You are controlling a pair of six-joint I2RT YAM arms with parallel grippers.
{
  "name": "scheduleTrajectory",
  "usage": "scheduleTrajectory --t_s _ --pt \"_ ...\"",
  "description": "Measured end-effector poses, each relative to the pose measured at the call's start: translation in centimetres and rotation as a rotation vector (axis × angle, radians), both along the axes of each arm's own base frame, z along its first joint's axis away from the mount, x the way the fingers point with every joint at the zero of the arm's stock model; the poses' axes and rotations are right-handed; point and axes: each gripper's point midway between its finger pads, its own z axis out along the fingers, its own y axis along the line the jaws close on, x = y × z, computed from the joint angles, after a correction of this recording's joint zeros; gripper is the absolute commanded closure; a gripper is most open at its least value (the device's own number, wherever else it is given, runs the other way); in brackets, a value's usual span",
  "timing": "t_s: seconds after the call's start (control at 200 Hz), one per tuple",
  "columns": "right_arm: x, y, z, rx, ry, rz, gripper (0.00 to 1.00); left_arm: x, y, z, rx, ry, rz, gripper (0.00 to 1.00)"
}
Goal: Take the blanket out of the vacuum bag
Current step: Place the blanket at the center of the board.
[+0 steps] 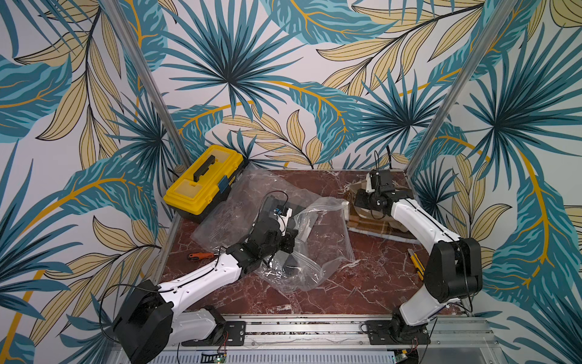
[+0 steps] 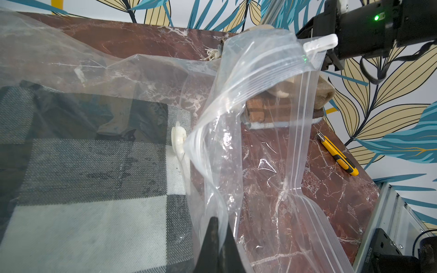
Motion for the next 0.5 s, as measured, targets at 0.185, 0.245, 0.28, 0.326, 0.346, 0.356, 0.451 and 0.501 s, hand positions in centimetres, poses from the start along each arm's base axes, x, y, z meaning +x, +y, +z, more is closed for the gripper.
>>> scheduleTrajectory --t_s 0.185,0.245,0.28,0.326,0.346,0.356,0.451,0.501 --pt "-1.5 -0.1 -5.4 0.003 0.097 -0.008 1.0 0.0 0.0 0.1 -0.001 -0.001 0.0 1.0" --pt "-1.9 0.0 -7.2 0.002 0.135 -0.007 1.0 0.0 0.0 0.1 -0.001 -0.001 0.0 1.0" --pt "-2.0 0.0 -8.0 0.003 0.149 -0.005 0.95 0.0 0.0 0.1 -0.001 -0.001 0.0 1.0" --pt "-2.0 0.1 -8.5 0.008 0.157 -0.007 0.83 0.0 0.0 0.1 -0.001 -0.001 0.0 1.0" --pt "-2.1 0.1 -8.6 0.007 0.156 -0.006 0.79 0.0 0.0 0.1 -0.001 -0.001 0.0 1.0" --pt "-2.1 0.1 -8.6 0.008 0.156 -0.008 0.77 0.0 0.0 0.1 -0.001 -0.001 0.0 1.0" --pt "-1.9 0.0 -8.1 0.005 0.138 -0.004 0.55 0.0 0.0 0.1 -0.002 -0.001 -0.001 1.0" --pt "-1.9 -0.1 -7.4 -0.003 0.122 -0.007 0.49 0.0 0.0 0.1 -0.001 -0.001 -0.001 1.0"
